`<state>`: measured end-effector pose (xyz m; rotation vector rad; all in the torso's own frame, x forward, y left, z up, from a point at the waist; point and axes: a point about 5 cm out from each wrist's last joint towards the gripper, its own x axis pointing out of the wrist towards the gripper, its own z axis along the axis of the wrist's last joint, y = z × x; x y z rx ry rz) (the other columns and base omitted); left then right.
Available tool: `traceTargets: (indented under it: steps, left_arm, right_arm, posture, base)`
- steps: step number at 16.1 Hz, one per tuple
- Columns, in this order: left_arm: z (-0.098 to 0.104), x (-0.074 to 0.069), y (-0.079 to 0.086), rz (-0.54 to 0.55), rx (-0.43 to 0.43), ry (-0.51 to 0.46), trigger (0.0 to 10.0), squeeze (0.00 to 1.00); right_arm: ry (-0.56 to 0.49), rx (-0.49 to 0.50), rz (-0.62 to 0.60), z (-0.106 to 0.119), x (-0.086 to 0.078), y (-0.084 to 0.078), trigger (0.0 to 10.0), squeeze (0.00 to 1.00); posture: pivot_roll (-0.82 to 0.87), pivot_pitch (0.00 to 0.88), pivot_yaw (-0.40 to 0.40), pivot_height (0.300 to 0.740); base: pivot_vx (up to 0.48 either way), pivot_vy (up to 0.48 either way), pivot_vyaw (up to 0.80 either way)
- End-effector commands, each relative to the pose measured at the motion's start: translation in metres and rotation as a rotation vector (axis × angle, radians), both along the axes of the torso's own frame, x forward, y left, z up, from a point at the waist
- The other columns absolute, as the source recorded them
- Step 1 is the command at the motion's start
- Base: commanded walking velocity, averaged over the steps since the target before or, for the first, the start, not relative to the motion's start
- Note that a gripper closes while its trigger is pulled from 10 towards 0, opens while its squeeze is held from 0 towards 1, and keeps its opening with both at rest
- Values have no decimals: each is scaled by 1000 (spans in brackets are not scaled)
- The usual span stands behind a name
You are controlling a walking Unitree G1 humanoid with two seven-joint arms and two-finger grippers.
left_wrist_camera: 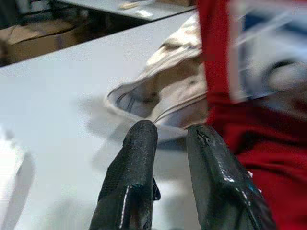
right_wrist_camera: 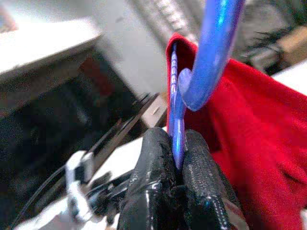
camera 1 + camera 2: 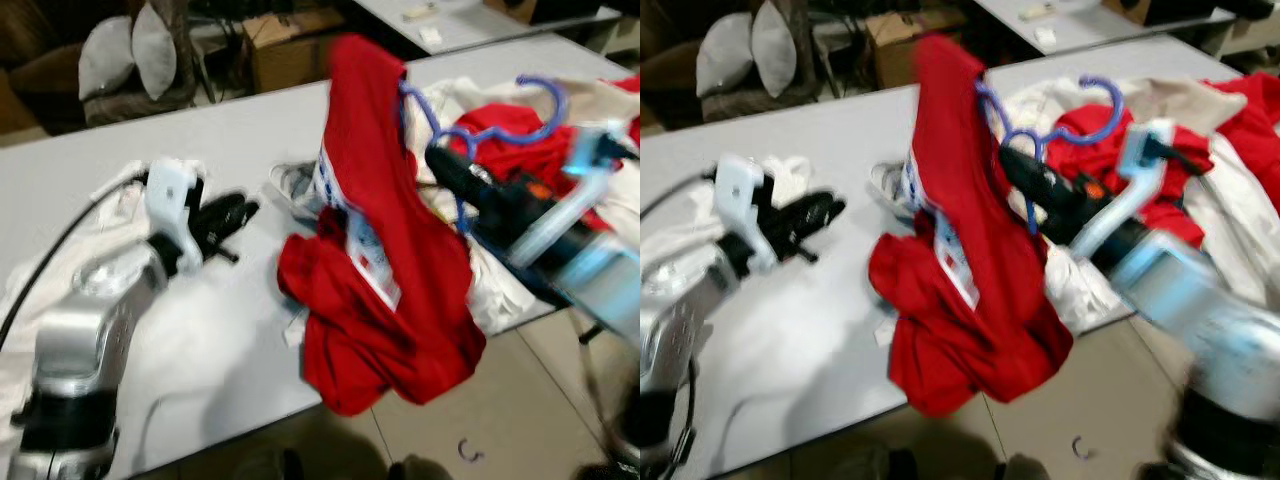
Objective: Hang hanger
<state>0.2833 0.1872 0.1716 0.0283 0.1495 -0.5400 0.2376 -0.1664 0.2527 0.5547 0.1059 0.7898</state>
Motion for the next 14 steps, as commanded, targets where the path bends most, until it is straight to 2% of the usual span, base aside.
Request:
traceTargets:
  steps: [1,3,6,10,14]
  left_arm:
    - [6,-3,2,15,33,-36,10000,0]
    - [2,-6,1,24,72,-41,10000,0]
    - [0,-8,-2,17,87,-37,10000,0]
    - [0,-9,-4,3,97,-40,10000,0]
    - [-8,-12,-10,-23,120,-16,10000,0]
  right_arm:
    - [-64,-62,95,8,-15,0,10000,0]
    - [-85,-183,123,9,-26,-11,10000,0]
    - [-48,-269,122,1,-32,-19,10000,0]
    - [-35,-308,103,-6,-34,-25,10000,0]
    - [-23,-333,127,-12,-42,-26,10000,0]
  posture:
    - [-153,0,54,740]
    - [-153,0,51,740]
    - [-152,0,49,740]
    - [-151,0,54,740]
    - [-149,0,55,740]
  base:
    - [0,0,0]
    - [-154,0,0]
    - [-361,0,0]
    - [-327,0,0]
    - [0,0,0]
